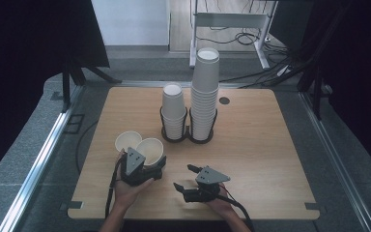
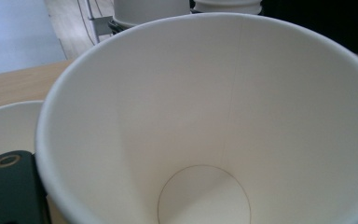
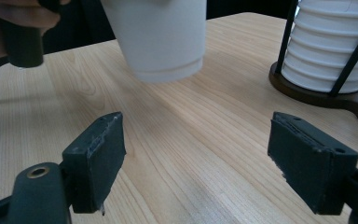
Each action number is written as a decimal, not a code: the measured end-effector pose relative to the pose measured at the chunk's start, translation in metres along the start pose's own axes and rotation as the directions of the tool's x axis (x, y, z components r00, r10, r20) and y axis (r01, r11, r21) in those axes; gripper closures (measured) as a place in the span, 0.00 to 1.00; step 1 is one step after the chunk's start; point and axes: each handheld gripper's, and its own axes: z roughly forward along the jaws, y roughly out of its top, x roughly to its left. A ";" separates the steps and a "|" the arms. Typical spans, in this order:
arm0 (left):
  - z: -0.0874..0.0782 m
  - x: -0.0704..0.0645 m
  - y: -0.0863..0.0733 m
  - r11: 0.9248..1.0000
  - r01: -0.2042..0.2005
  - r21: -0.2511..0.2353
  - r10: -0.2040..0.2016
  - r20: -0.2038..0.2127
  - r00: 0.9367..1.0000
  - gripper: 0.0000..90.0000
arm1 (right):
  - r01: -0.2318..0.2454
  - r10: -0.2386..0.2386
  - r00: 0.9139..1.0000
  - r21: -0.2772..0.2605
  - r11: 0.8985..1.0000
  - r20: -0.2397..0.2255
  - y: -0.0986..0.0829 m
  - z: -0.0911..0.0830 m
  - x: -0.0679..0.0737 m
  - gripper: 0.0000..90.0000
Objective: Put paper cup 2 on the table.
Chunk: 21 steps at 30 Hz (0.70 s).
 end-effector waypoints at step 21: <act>0.043 -0.004 -0.002 0.998 -0.028 0.060 0.031 -0.051 0.998 0.14 | 0.000 0.000 1.000 -0.003 1.000 -0.007 0.000 0.000 0.002 0.21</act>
